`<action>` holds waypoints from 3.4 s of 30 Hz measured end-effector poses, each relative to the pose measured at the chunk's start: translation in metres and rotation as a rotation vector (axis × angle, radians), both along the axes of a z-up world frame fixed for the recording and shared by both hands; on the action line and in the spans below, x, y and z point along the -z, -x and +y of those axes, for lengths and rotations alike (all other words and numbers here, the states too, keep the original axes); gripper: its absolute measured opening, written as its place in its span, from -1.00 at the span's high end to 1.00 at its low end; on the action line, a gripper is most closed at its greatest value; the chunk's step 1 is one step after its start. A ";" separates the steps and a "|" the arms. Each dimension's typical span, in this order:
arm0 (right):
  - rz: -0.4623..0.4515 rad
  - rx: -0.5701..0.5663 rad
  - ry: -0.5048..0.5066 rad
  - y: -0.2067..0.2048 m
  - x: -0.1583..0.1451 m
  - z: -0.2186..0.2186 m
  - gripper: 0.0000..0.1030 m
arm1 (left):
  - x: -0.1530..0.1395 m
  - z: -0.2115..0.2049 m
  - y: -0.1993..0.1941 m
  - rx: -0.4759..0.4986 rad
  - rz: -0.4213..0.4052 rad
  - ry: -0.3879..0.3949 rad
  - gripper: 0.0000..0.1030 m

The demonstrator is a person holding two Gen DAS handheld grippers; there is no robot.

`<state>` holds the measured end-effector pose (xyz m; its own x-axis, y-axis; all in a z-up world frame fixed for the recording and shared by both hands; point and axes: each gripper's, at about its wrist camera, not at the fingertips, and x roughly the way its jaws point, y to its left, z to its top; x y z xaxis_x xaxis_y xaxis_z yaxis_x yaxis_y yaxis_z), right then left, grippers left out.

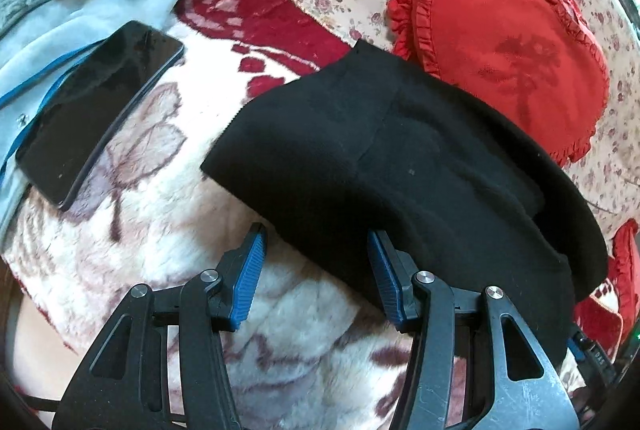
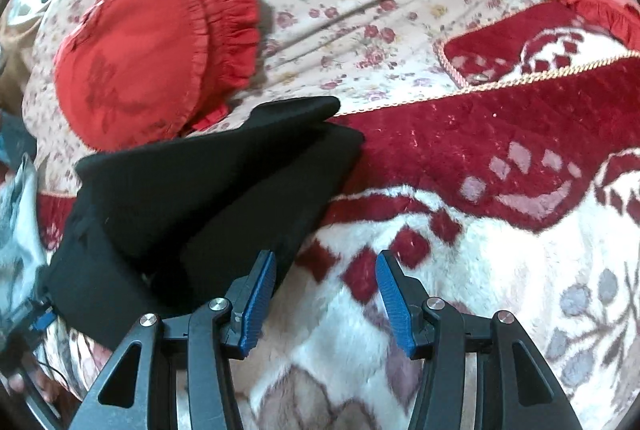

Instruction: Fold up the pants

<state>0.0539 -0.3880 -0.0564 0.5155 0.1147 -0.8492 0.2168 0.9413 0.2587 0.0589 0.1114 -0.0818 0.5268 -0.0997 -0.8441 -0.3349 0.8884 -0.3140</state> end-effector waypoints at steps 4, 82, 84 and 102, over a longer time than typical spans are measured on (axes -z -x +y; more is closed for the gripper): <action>0.010 0.000 -0.093 -0.015 0.006 -0.002 0.03 | -0.001 -0.002 -0.007 0.004 -0.002 0.005 0.02; -0.038 -0.126 0.085 0.102 -0.046 -0.011 0.83 | -0.041 0.033 0.121 0.039 -0.062 -0.131 0.53; -0.045 -0.130 0.135 0.102 -0.052 -0.006 0.83 | -0.047 0.038 0.122 0.039 -0.079 -0.116 0.53; -0.005 -0.508 -0.011 0.048 -0.022 0.134 0.78 | -0.009 0.001 0.093 0.116 -0.024 -0.133 0.06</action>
<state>0.0061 -0.2542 -0.0343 0.3966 0.3610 -0.8440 -0.2692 0.9247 0.2691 -0.0343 0.1119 -0.0724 0.5380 -0.0496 -0.8415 -0.2215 0.9549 -0.1979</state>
